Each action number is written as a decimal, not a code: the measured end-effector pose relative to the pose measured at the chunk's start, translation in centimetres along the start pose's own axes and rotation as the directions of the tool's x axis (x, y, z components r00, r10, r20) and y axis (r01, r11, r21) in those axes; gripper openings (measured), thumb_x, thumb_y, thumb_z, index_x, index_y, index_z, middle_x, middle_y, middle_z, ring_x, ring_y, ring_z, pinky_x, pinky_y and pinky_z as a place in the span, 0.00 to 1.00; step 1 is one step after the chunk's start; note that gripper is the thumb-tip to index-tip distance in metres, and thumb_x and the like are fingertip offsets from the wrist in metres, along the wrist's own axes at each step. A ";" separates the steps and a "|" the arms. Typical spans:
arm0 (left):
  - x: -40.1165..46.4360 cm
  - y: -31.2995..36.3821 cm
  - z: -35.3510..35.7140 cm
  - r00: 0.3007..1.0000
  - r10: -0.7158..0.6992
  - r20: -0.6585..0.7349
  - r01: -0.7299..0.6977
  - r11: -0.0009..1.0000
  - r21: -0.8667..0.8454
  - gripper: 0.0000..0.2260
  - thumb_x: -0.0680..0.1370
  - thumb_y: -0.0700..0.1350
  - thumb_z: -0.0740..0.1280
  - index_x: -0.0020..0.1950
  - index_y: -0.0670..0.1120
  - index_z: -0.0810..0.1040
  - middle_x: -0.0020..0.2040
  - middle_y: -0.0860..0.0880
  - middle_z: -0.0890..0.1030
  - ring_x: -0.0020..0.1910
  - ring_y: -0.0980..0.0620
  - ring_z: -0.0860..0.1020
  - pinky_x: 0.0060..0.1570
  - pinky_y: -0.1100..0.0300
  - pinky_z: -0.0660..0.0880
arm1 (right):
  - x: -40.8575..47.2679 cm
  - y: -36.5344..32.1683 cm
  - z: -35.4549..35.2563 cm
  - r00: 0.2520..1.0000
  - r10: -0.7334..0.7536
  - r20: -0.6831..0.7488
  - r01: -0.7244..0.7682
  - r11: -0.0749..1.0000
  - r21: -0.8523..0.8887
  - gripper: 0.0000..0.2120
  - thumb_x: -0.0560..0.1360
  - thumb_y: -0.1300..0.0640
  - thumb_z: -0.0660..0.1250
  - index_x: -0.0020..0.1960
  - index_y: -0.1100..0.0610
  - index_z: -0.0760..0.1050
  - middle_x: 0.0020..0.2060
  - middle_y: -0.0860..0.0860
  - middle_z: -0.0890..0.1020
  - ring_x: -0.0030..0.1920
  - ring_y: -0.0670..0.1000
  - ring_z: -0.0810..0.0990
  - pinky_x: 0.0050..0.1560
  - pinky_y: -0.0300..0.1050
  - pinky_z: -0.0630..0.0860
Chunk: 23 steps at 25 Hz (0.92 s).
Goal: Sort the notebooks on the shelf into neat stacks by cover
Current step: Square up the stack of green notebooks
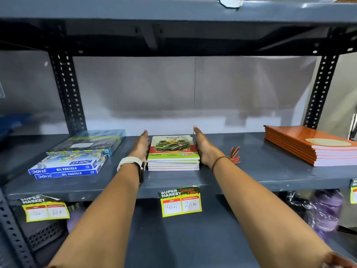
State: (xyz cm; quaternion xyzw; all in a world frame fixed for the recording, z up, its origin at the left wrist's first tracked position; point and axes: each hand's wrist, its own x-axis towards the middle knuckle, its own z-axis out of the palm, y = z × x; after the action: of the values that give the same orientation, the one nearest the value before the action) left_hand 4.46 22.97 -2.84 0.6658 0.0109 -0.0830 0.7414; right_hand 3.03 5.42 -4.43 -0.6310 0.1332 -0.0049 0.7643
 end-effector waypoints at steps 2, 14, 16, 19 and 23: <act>0.6 0.2 -0.1 0.998 -0.043 0.039 0.045 0.998 -0.037 0.31 0.83 0.58 0.43 0.79 0.38 0.51 0.78 0.41 0.59 0.74 0.43 0.65 0.63 0.54 0.68 | 6.0 1.4 -1.2 0.999 0.021 -0.033 -0.024 0.996 -0.090 0.60 0.50 0.16 0.61 0.76 0.44 0.62 0.75 0.51 0.67 0.72 0.56 0.70 0.68 0.62 0.69; 2.1 0.0 -0.4 0.982 -0.124 0.146 0.139 0.985 -0.100 0.36 0.79 0.67 0.41 0.75 0.42 0.61 0.65 0.39 0.76 0.61 0.37 0.76 0.43 0.52 0.73 | 3.4 0.3 0.5 0.996 0.094 -0.001 -0.094 0.994 -0.051 0.65 0.46 0.14 0.59 0.78 0.42 0.52 0.76 0.50 0.64 0.76 0.56 0.64 0.75 0.62 0.59; 1.9 0.1 -0.5 0.983 -0.129 0.131 0.144 0.983 -0.110 0.36 0.79 0.66 0.41 0.75 0.41 0.62 0.54 0.39 0.79 0.51 0.38 0.78 0.45 0.52 0.73 | 3.2 0.2 0.6 0.993 0.119 -0.025 -0.120 0.993 -0.017 0.63 0.47 0.15 0.60 0.77 0.43 0.56 0.73 0.54 0.70 0.71 0.59 0.71 0.70 0.64 0.67; 1.6 0.1 -0.4 0.983 -0.131 0.131 0.153 0.974 -0.166 0.33 0.81 0.62 0.41 0.79 0.41 0.54 0.73 0.38 0.67 0.70 0.36 0.68 0.62 0.49 0.68 | 2.0 0.2 0.5 0.997 0.082 -0.001 -0.082 0.997 0.009 0.45 0.64 0.22 0.58 0.70 0.51 0.67 0.52 0.61 0.85 0.53 0.62 0.84 0.56 0.61 0.79; 0.1 0.4 -0.5 0.990 -0.108 0.089 0.122 0.978 -0.170 0.32 0.82 0.61 0.42 0.79 0.42 0.49 0.79 0.42 0.56 0.76 0.40 0.59 0.71 0.46 0.60 | 0.8 0.4 0.1 0.997 0.073 0.024 -0.072 0.997 -0.023 0.39 0.69 0.24 0.54 0.66 0.53 0.71 0.45 0.59 0.86 0.56 0.60 0.83 0.50 0.54 0.82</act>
State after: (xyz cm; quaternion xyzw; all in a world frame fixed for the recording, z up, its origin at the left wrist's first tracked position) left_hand 4.70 23.54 -2.56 0.5927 0.0271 -0.1509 0.7907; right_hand 3.73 5.41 -4.93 -0.6343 0.1467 0.0320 0.7584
